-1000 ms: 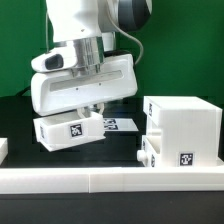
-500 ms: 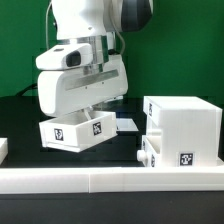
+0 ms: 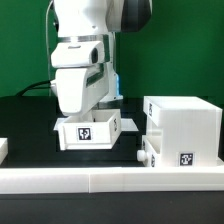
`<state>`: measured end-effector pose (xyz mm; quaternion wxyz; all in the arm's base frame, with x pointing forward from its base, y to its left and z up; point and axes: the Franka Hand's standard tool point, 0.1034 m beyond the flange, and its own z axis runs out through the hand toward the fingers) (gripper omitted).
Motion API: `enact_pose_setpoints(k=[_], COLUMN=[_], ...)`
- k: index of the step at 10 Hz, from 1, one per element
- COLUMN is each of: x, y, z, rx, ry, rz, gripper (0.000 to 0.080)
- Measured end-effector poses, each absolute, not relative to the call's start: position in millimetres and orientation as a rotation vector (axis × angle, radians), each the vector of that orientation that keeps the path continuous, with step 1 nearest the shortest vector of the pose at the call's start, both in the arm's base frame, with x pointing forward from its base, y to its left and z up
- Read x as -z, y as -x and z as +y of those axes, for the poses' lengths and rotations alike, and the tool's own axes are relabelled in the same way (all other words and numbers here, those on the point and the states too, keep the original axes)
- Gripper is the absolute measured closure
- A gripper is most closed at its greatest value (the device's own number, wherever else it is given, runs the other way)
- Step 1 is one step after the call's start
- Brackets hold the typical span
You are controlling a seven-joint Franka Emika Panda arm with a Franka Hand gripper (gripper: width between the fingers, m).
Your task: Assemble drawer
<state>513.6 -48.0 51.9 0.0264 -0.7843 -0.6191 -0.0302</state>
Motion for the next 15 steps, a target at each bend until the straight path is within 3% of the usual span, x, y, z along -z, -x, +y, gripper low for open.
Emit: enact_pose_setpoints(k=[15], x=[-48.7], y=[-518], z=[-52], rx=[0.103], ry=[2.303], rz=[-2.057], gripper=[0.0755])
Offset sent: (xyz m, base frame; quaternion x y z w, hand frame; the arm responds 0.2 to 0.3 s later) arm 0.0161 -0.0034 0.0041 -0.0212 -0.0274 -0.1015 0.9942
